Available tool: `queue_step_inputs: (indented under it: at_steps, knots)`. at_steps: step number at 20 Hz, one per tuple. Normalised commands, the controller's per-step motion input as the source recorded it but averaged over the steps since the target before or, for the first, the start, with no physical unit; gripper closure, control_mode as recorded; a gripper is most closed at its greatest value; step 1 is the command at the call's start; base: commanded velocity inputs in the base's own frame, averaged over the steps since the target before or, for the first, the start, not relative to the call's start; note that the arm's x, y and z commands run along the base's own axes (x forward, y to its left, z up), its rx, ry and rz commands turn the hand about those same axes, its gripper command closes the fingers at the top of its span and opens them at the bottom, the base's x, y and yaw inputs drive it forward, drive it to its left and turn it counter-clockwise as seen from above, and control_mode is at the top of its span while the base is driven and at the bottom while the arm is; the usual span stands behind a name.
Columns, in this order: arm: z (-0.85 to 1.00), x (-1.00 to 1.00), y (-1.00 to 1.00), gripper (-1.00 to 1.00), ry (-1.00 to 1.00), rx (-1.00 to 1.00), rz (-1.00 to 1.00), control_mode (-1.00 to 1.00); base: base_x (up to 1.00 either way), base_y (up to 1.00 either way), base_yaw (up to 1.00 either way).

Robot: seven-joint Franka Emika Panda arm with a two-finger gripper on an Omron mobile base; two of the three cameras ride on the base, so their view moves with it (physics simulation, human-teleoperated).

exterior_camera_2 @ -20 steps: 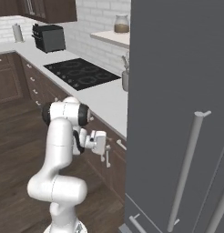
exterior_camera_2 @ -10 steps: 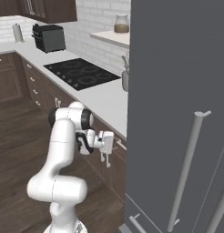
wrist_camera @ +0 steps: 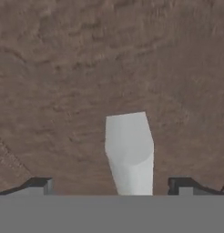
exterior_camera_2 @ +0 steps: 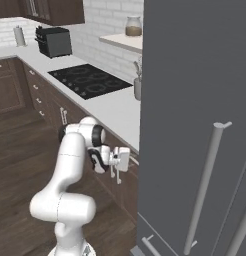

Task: Take a straw from the drawer in front and place it inside the glass cup on the dining counter.

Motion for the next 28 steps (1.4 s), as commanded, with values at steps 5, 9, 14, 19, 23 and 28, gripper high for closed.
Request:
queue_step_inputs:
  at_steps: [5,9,14,19,23,28]
  knots:
    - [-0.18,0.27,-0.3,-1.0,-0.04,0.0,0.08,-1.0,0.0,0.0,0.0]
    - [-0.03,0.15,-0.08,1.0,-0.06,0.0,0.1,-1.0,0.0,0.0,0.0]
    - [0.0,-0.13,0.07,1.0,-0.05,0.0,0.06,-1.0,0.0,0.0,0.0]
    - [0.07,-0.59,0.28,1.0,-0.03,0.0,0.0,-1.0,0.0,0.0,0.0]
    - [0.17,-0.99,0.48,1.0,-0.01,0.02,0.0,-1.0,0.0,0.0,0.0]
    - [0.29,-1.0,0.68,1.0,0.0,0.01,0.0,-1.0,0.0,0.0,0.0]
